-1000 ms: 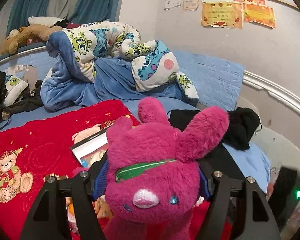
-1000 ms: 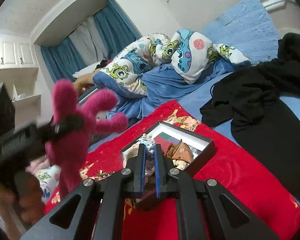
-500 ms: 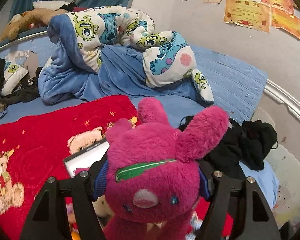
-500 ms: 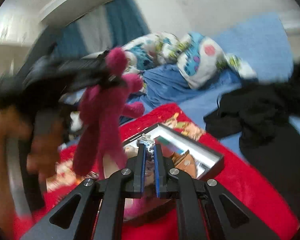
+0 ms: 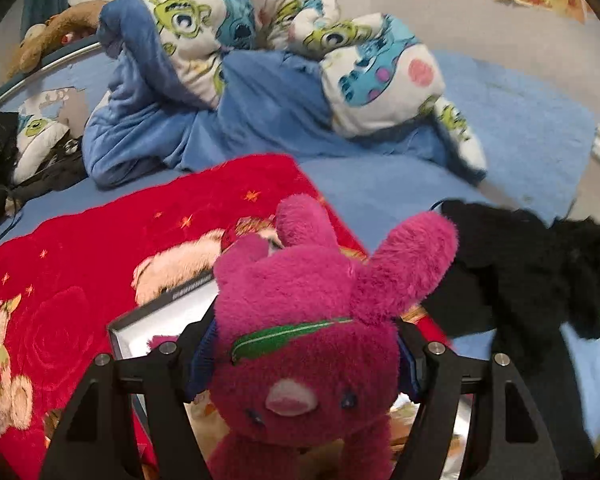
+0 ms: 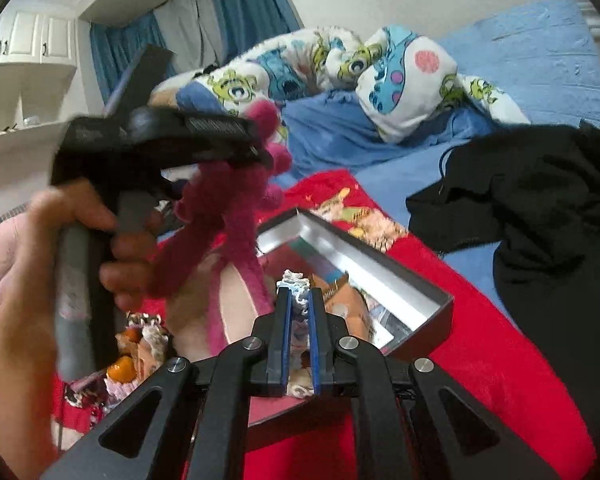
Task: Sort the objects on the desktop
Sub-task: 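Lift and carry the pink bunny with the left tool over the black box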
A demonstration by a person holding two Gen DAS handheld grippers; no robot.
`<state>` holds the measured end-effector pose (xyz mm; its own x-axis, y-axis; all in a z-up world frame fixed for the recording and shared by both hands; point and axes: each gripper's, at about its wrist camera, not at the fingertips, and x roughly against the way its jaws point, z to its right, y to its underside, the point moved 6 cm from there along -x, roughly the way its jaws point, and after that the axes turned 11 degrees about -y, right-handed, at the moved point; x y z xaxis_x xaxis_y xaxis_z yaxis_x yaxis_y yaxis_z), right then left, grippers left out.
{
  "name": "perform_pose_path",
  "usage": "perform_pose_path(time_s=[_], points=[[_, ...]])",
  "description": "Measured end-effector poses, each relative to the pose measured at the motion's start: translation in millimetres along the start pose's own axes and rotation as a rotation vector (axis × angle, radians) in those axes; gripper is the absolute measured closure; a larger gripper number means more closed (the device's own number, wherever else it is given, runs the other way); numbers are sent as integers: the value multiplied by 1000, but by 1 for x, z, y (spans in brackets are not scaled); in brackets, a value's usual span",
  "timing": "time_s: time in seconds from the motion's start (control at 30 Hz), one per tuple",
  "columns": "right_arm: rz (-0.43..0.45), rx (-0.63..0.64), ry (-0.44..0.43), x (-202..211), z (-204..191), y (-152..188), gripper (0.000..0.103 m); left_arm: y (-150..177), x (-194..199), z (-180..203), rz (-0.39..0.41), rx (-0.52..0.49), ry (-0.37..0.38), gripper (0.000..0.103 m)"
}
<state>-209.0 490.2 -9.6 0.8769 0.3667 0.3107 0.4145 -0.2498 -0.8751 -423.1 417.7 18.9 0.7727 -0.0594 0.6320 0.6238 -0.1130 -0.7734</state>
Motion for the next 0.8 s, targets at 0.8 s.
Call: perform_pose_path(time_s=[0.8], points=[[-90,15,63,-9,0,22,94,30,-28,4,-23,-53,-3,29]])
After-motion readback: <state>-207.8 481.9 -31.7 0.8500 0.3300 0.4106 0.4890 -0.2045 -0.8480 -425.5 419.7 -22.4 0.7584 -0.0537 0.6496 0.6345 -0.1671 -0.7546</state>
